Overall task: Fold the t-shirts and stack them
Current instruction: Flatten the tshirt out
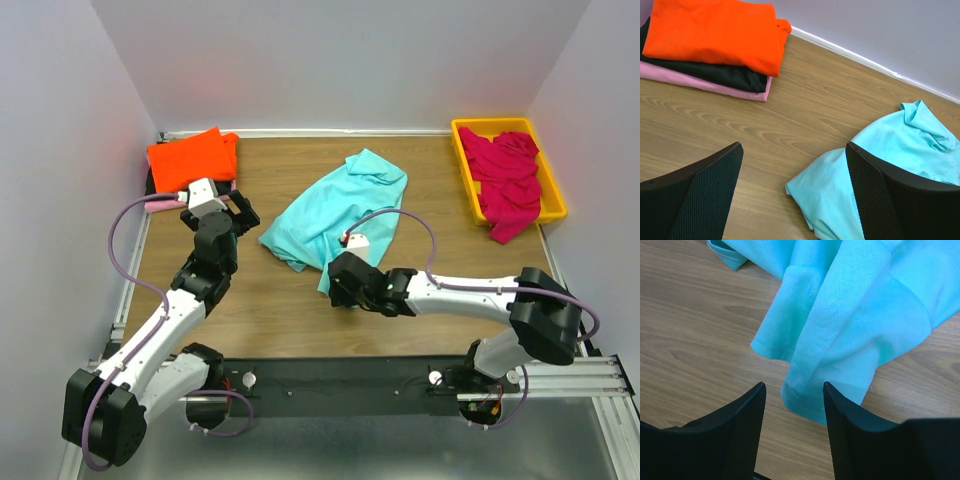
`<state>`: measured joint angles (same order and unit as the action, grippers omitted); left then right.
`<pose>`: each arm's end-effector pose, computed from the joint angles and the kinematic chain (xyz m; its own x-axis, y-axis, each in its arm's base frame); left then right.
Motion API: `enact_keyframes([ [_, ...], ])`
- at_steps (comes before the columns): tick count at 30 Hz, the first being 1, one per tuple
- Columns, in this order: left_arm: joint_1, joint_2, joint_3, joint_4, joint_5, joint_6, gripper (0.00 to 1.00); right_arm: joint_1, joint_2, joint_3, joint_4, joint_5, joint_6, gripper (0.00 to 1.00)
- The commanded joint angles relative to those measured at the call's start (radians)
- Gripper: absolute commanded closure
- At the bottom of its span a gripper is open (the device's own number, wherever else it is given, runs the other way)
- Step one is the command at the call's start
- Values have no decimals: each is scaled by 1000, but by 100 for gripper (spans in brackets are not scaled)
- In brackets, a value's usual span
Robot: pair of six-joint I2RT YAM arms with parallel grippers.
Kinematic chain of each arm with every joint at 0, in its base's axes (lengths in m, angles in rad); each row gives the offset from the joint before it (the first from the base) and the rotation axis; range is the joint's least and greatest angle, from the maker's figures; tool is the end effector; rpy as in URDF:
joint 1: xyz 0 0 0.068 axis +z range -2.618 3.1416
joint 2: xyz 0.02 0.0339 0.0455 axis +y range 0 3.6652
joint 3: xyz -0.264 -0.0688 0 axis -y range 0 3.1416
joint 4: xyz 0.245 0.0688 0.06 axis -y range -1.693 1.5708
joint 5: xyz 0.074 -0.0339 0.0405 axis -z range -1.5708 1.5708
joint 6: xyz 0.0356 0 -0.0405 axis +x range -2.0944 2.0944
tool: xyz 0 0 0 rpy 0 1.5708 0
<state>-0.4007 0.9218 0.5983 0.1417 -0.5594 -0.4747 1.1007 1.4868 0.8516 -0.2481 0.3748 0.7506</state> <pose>0.2047 -0.0662 0.2840 -0.0795 -0.3870 -0.9186 -0.2095 0.9075 -0.3642 0.1469 0.2603 0.1967 -0.7501 -0.0751 -0.6570 -0.2910 0.9297 0.2260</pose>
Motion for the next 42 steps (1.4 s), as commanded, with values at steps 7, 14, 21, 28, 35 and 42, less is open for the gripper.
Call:
enact_keyframes([
  [7,-3,-27,15,33,1,16,9,18,76,70,-98,96,67,43],
  [14,-3,-38,11,33,-4,21,9,18,127,102,-126,101,62,58],
  [21,-3,-47,11,32,-11,24,9,19,104,98,-132,107,67,89],
  [28,-3,-46,11,29,-16,21,9,16,41,83,-143,159,44,99],
  [35,-4,-26,21,25,19,27,9,-134,-132,101,-164,230,-71,99],
  [42,-98,55,49,58,41,39,10,-402,-256,164,-163,245,-203,99],
])
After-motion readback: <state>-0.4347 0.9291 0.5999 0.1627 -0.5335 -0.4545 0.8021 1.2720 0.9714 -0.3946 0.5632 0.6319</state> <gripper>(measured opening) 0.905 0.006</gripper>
